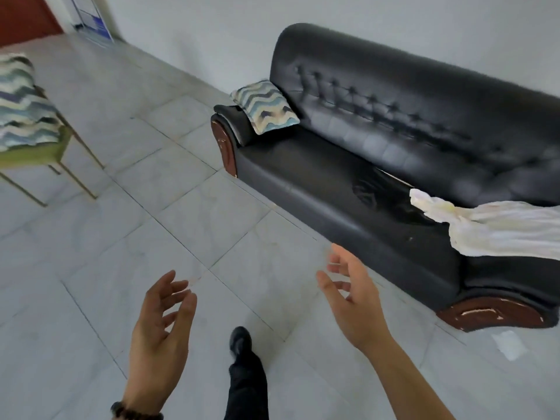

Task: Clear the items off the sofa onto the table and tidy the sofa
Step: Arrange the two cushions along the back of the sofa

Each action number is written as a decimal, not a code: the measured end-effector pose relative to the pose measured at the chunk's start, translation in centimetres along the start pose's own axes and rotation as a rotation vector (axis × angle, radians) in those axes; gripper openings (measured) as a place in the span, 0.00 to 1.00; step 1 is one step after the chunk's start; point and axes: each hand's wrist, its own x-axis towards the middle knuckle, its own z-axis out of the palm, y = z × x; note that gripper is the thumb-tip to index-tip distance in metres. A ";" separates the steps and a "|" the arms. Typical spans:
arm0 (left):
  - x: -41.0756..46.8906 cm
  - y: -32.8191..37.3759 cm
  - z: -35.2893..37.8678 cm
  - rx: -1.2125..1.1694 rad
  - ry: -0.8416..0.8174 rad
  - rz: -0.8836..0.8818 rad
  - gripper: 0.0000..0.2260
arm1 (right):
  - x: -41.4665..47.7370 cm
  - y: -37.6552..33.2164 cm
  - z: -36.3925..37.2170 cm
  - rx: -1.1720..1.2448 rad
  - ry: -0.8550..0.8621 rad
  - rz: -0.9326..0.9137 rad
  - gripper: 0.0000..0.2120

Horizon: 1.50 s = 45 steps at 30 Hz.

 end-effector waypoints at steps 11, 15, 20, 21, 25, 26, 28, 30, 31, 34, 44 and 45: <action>31.1 3.8 2.1 0.023 -0.061 0.084 0.17 | 25.3 -8.3 8.3 0.025 0.075 0.010 0.22; 40.5 5.2 5.7 0.064 -0.143 0.116 0.17 | 32.6 -8.3 9.8 0.111 0.174 0.069 0.23; 51.7 4.4 12.6 0.097 -0.207 0.102 0.18 | 43.4 -5.4 12.7 0.202 0.230 0.159 0.24; 54.0 4.4 13.9 0.101 -0.207 0.101 0.18 | 46.0 -5.0 13.1 0.219 0.229 0.171 0.24; 63.9 6.2 18.1 0.123 -0.198 0.100 0.16 | 58.0 -5.5 14.0 0.262 0.227 0.180 0.24; 66.4 7.1 18.9 0.132 -0.197 0.108 0.16 | 61.1 -6.4 14.0 0.257 0.218 0.171 0.24; 71.8 9.3 20.5 0.149 -0.194 0.142 0.17 | 67.5 -8.4 13.8 0.236 0.189 0.132 0.24; 76.8 11.0 22.0 0.154 -0.199 0.181 0.18 | 73.5 -10.4 13.7 0.200 0.162 0.099 0.25; 79.0 11.8 22.6 0.153 -0.200 0.193 0.19 | 76.1 -11.3 13.7 0.181 0.146 0.090 0.25; 84.9 13.1 24.5 0.151 -0.192 0.203 0.19 | 82.6 -13.0 14.0 0.165 0.114 0.094 0.25; 104.2 8.5 32.7 0.203 -0.380 0.122 0.17 | 97.8 -11.4 19.0 0.140 0.180 0.244 0.25; 106.7 8.2 33.5 0.201 -0.404 0.121 0.17 | 99.5 -11.4 19.7 0.135 0.191 0.271 0.25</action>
